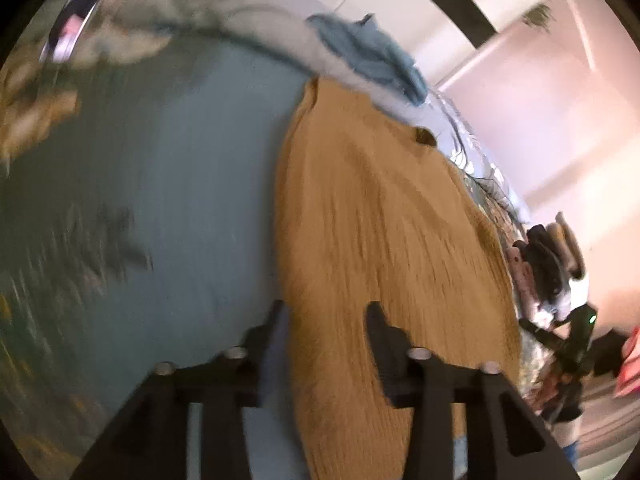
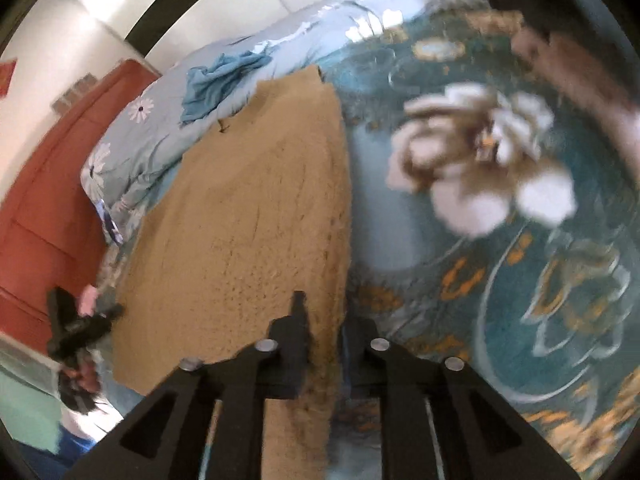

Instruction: Fold clothes

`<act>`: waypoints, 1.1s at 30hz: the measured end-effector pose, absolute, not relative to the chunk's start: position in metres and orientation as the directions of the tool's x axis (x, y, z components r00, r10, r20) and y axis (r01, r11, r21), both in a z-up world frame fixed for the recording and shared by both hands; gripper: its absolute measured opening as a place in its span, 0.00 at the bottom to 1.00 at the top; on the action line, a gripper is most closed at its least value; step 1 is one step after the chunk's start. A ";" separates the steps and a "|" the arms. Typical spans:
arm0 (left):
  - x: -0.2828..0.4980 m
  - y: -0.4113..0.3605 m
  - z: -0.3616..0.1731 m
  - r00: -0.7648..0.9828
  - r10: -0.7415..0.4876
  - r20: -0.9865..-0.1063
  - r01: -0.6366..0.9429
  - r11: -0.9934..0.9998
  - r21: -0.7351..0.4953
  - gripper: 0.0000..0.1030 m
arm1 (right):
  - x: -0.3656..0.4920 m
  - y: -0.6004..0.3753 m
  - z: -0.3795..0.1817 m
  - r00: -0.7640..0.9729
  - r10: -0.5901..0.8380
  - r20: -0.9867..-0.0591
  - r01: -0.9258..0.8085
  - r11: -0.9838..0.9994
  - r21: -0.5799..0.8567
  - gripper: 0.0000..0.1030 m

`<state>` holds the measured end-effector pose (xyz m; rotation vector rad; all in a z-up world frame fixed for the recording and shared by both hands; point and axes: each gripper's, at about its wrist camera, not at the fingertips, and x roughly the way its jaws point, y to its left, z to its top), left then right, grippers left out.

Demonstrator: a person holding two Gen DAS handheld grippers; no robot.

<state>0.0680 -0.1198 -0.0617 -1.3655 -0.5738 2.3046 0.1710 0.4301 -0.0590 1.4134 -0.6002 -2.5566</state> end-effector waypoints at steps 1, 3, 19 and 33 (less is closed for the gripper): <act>0.057 -0.118 -0.054 -0.460 0.517 -0.722 -0.152 -0.847 -0.510 0.48 | 0.165 0.432 -0.052 -0.549 -0.293 -0.782 -0.051 -0.923 0.382 0.21; 0.021 -0.114 -0.040 -0.487 0.491 -0.722 -0.182 -0.866 -0.466 0.53 | 0.147 0.438 -0.041 -0.560 -0.281 -0.779 -0.040 -0.930 0.364 0.22; -0.253 -0.045 -0.075 -0.420 0.386 -0.822 -0.224 -0.921 -0.318 0.55 | -0.151 0.415 -0.054 -0.475 -0.253 -0.843 0.037 -0.963 0.268 0.28; -0.276 -0.036 -0.092 -0.360 0.492 -0.793 -0.316 -0.864 -0.393 0.12 | -0.214 0.402 -0.089 -0.397 -0.245 -0.885 0.052 -0.968 0.245 0.19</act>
